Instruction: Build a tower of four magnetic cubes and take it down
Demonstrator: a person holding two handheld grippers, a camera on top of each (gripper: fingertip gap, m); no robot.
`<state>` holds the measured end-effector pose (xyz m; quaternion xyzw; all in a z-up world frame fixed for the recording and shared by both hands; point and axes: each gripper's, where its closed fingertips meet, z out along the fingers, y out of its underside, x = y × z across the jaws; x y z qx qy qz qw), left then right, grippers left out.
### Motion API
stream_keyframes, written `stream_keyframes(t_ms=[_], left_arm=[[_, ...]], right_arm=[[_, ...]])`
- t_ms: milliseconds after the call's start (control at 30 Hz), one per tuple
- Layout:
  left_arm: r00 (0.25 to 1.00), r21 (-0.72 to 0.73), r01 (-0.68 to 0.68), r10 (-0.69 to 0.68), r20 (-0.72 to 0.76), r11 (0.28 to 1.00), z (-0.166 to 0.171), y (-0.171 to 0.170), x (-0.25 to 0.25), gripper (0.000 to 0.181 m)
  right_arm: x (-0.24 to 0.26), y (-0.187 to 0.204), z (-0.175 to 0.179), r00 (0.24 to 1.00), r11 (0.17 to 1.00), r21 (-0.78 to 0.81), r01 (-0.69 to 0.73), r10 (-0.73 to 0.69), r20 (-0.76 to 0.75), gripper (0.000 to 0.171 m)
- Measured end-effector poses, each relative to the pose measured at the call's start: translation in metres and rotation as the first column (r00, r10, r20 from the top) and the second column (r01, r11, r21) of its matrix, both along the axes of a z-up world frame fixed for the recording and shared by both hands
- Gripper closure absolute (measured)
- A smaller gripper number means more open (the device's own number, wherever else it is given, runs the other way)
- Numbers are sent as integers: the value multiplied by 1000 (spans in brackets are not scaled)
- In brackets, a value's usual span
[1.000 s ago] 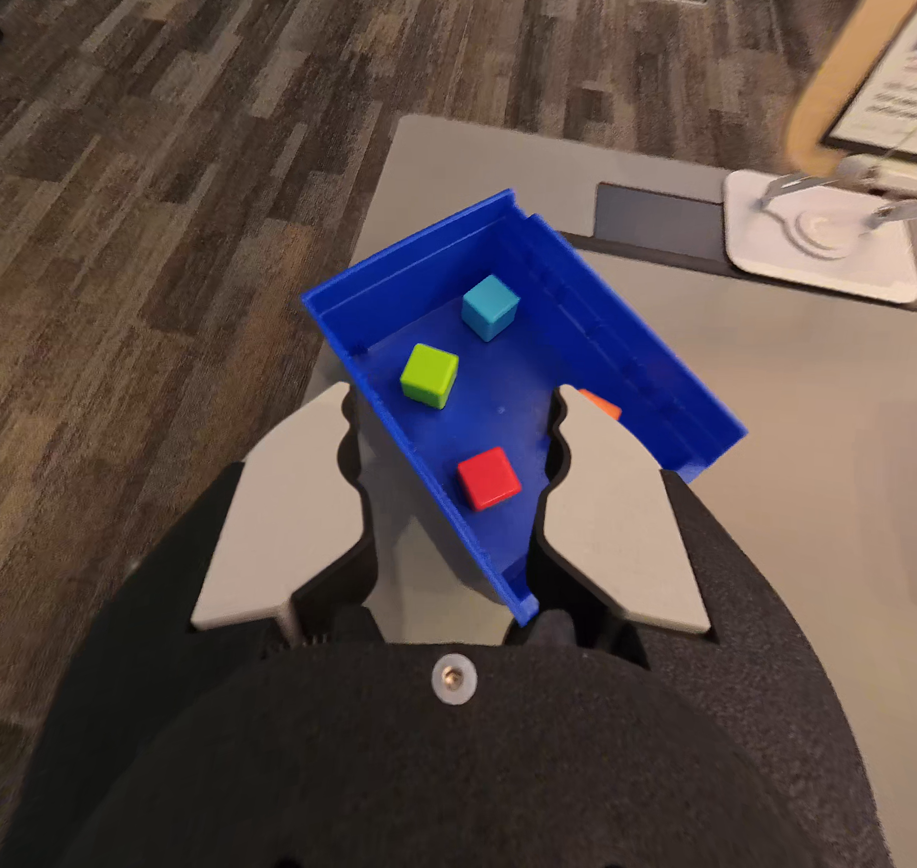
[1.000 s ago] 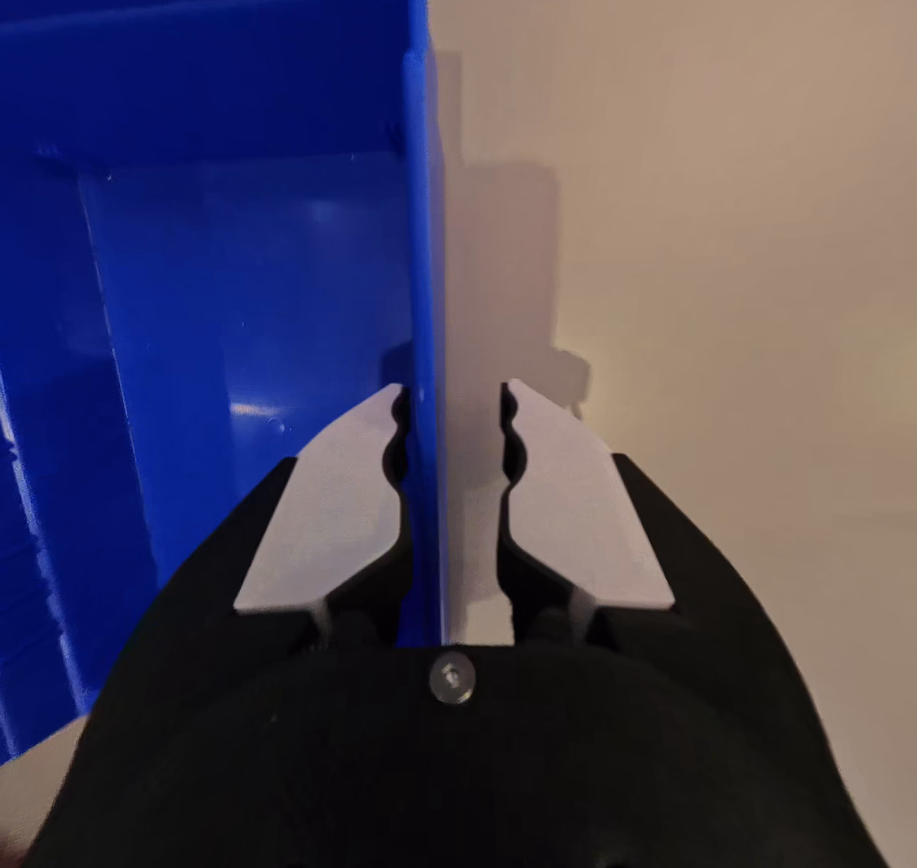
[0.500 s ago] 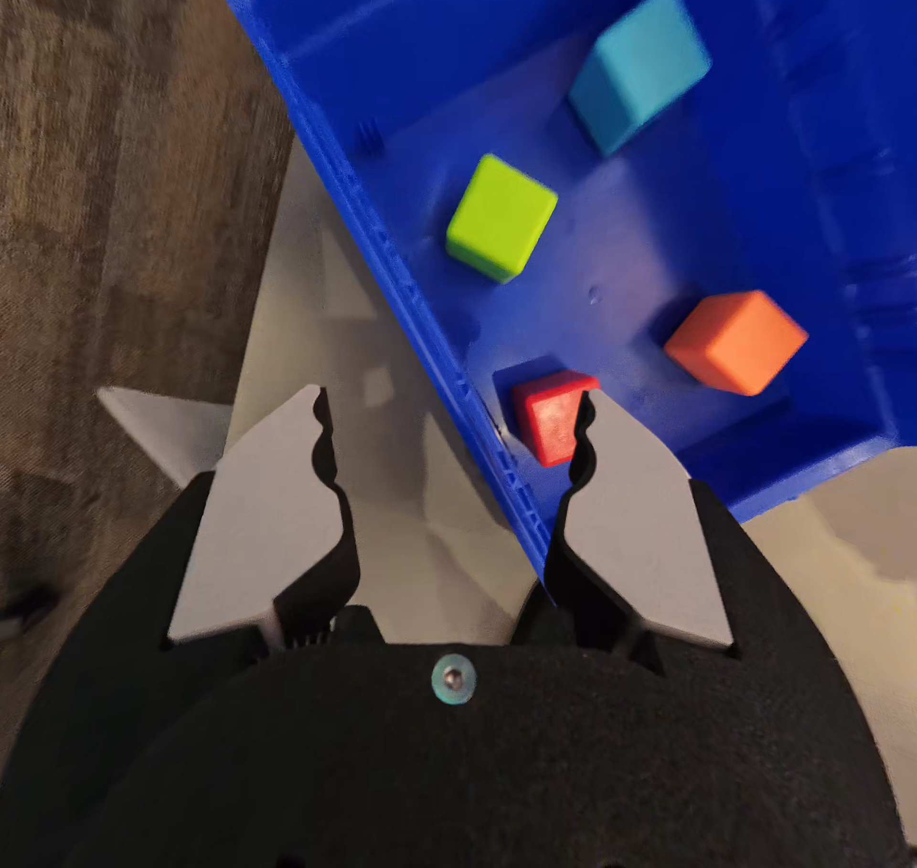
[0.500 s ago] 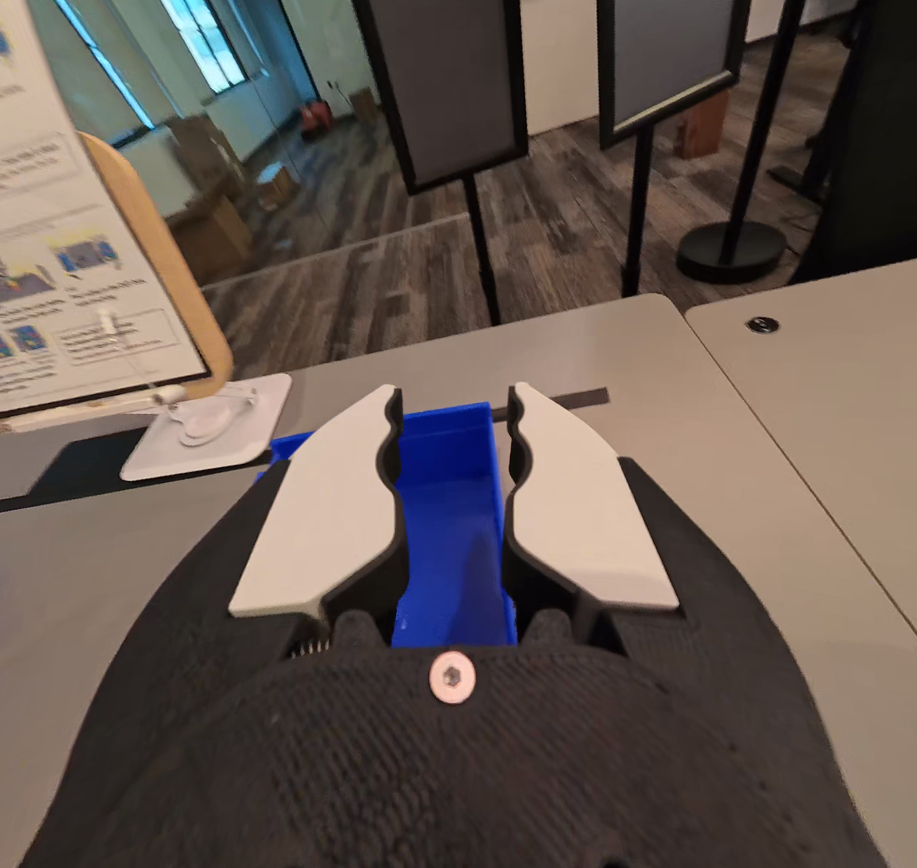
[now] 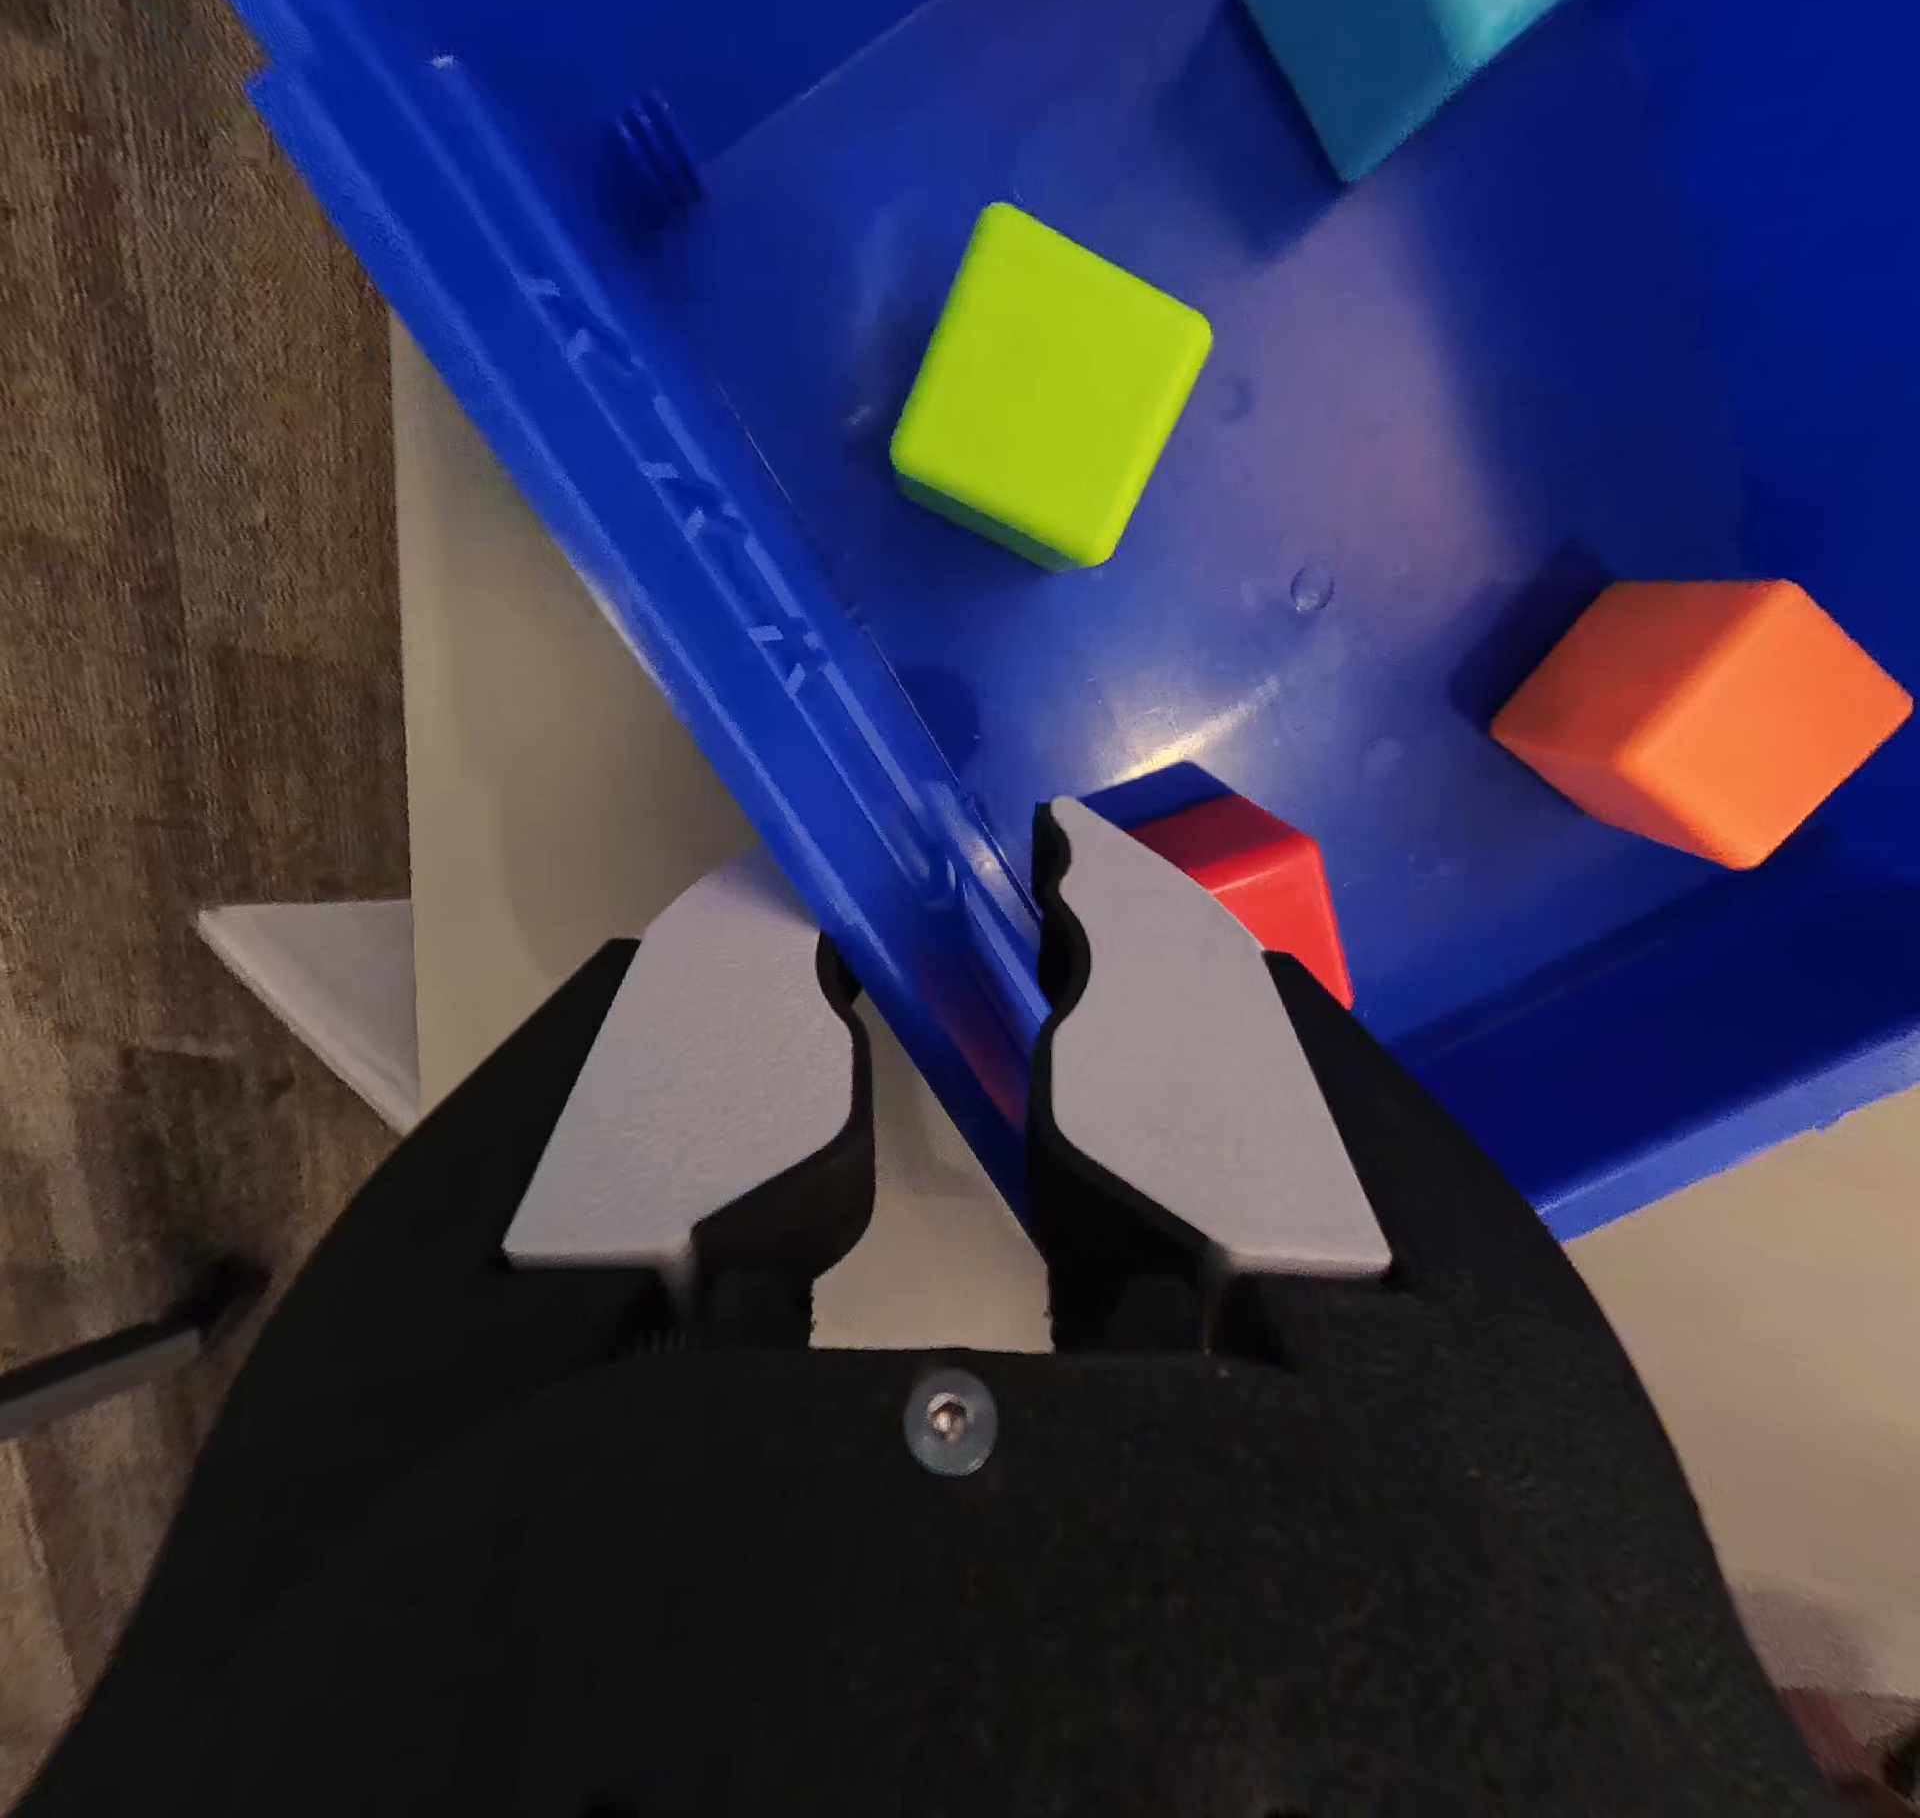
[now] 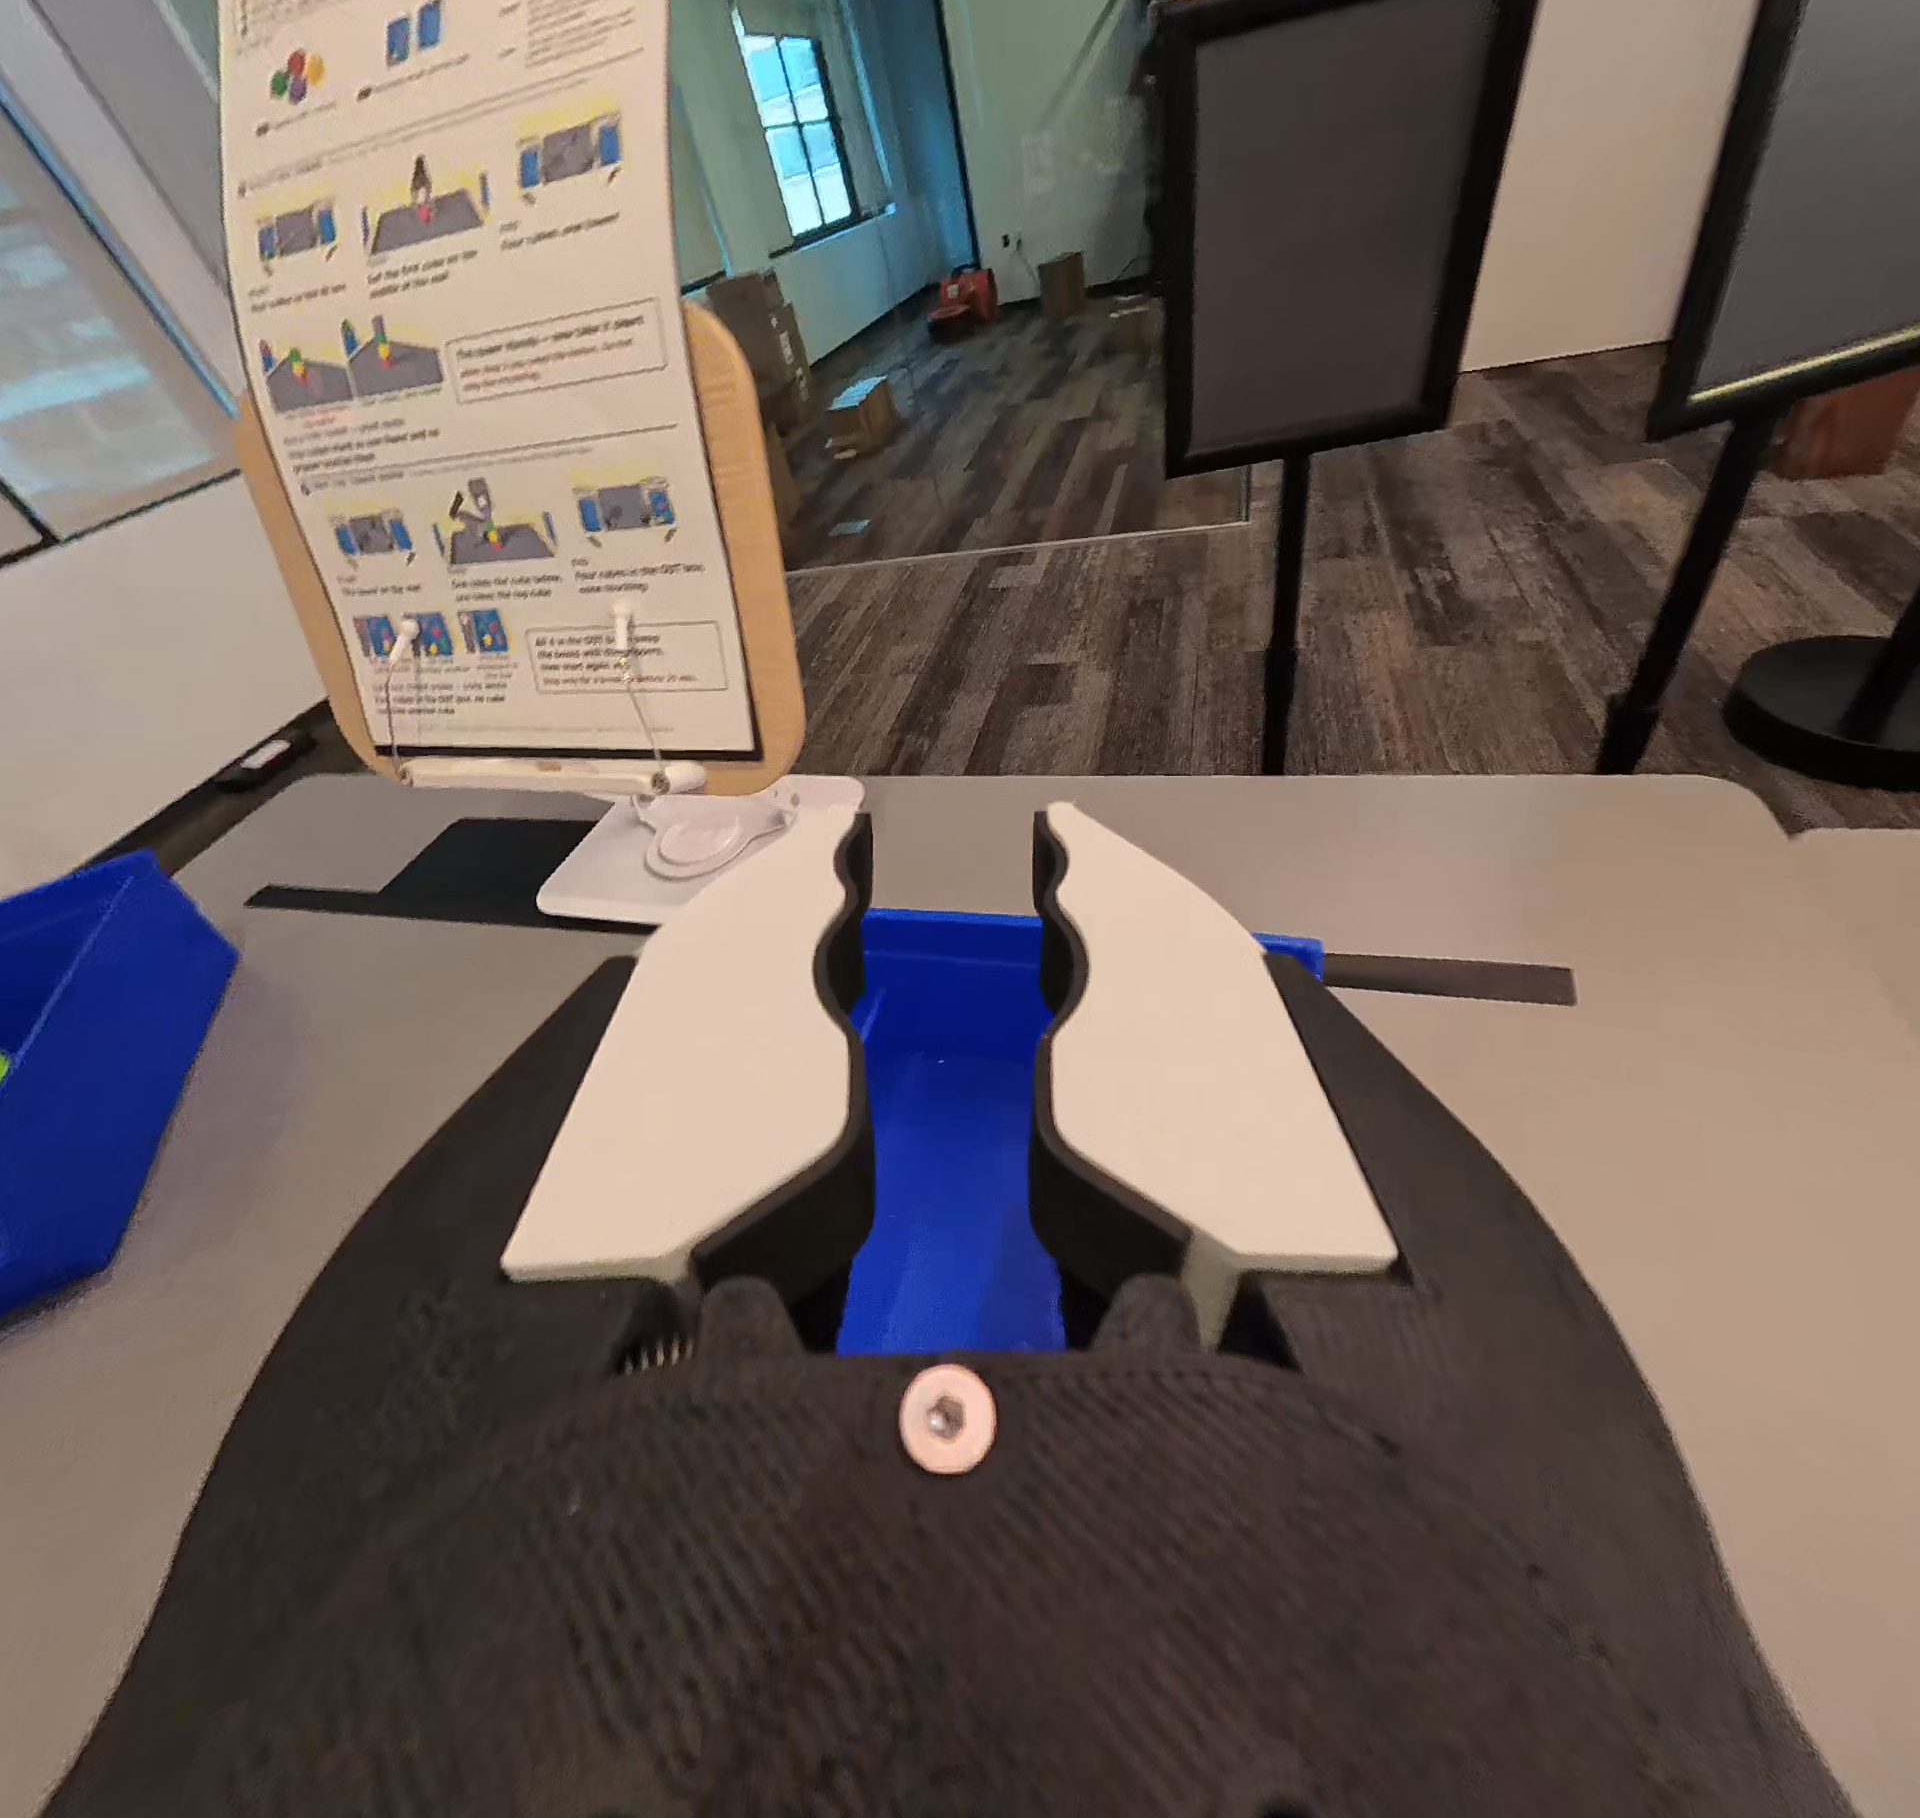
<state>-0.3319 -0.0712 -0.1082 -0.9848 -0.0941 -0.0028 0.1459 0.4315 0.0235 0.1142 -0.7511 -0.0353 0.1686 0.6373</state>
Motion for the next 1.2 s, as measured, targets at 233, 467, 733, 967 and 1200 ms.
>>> stream_keyframes(t_ms=[233, 467, 733, 967, 1200], left_arm=[[980, 43, 199, -197, -39, 979, 0, 35, 12, 160], [917, 46, 398, -396, -41, 916, 0, 52, 33, 161], [886, 40, 464, -462, -46, 885, 0, 56, 37, 162], [861, 46, 508, -507, -36, 860, 0, 54, 41, 162], [913, 44, 407, -406, -29, 912, -6, 58, 40, 173]], right_arm=[[-51, 14, -14, 982, 994, -22, -106, 108, 154, 142], [-91, 24, -36, 944, 983, -78, -166, 181, 278, 143], [-114, 31, -60, 917, 964, -151, -217, 255, 306, 143], [-122, 32, -70, 911, 951, -183, -249, 294, 290, 142], [-120, 34, -78, 904, 947, -210, -243, 300, 304, 140]])
